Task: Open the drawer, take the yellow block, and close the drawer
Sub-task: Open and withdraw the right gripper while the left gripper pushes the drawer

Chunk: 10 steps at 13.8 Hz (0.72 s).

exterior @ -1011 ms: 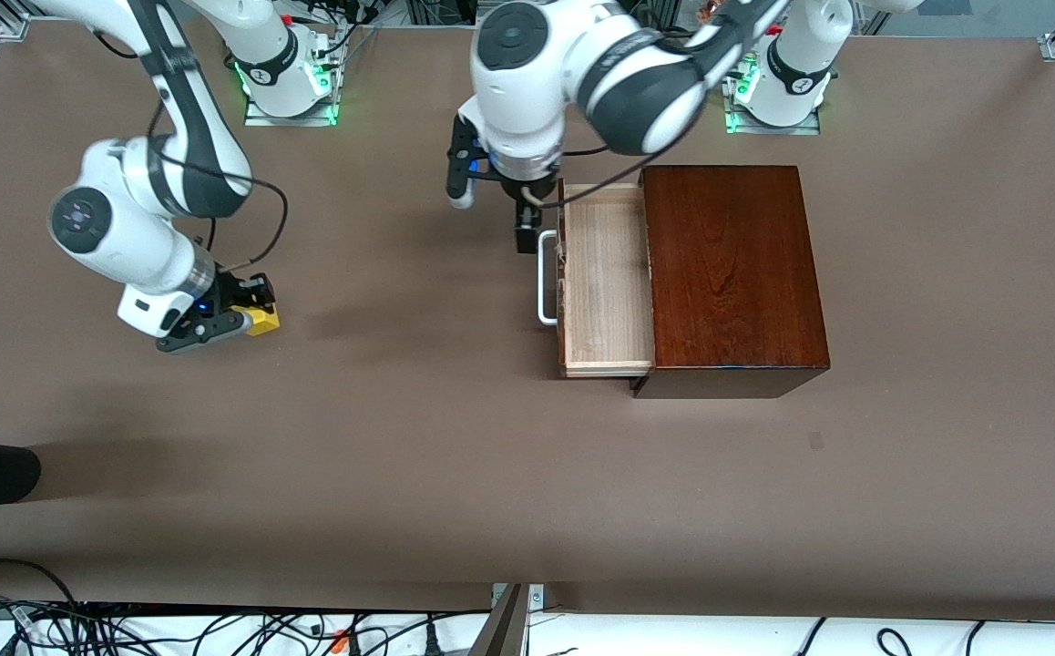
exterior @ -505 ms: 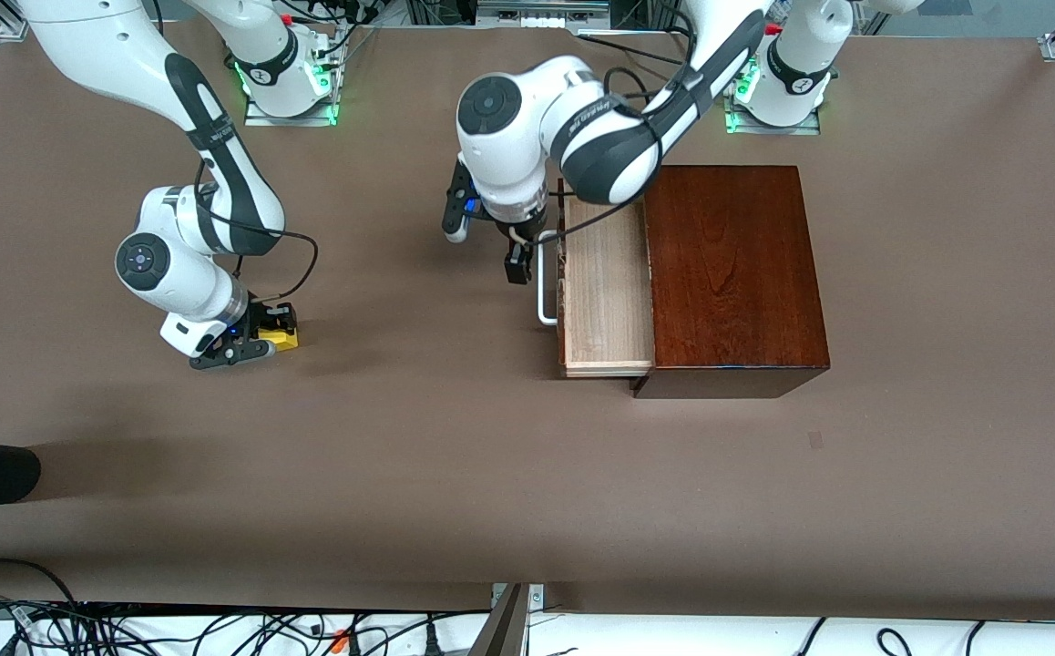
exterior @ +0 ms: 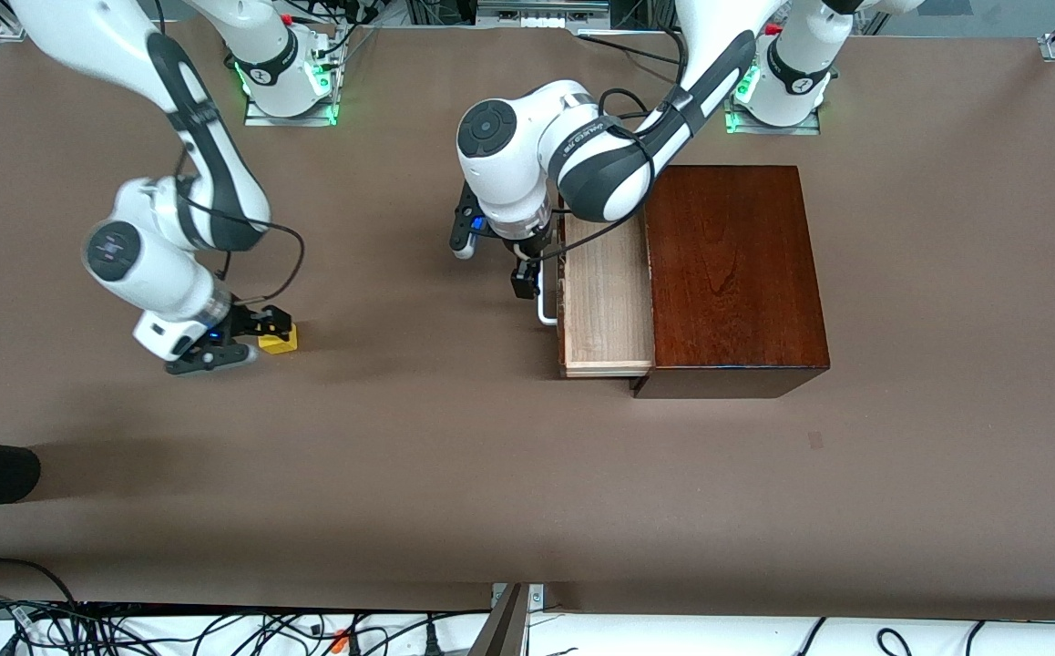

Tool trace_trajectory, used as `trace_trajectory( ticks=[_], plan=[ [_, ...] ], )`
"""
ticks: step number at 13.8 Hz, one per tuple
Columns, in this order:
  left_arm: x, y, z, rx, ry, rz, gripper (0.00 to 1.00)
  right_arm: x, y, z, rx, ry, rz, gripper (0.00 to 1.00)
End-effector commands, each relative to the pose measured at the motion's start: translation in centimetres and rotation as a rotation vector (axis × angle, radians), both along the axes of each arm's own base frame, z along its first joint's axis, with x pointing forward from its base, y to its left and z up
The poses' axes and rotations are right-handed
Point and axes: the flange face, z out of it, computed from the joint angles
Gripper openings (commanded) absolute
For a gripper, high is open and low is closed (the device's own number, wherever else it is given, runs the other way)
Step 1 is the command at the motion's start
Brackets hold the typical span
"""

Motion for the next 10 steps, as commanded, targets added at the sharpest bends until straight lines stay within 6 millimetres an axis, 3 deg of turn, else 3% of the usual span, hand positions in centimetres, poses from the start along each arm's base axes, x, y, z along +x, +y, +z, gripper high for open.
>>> trace_trajectory(
  ticks=[1,5,8,10],
  plan=[
    [1.0,0.9,0.1,0.032,0.000,-0.013,1.00,-1.8,-2.3,10.5,0.032,-0.103,-0.033,1.00],
    [1.7,2.9,0.0,0.089,0.028,0.018,1.00,-5.6,-2.3,22.8,0.053,-0.045,-0.092,1.00],
    [2.2,4.5,0.6,0.128,0.046,0.040,1.00,-5.9,-2.5,29.6,0.042,0.011,-0.098,1.00],
    [2.6,5.9,0.9,0.164,0.065,0.052,1.00,-6.3,-2.9,32.3,0.033,0.019,-0.100,1.00]
  ],
)
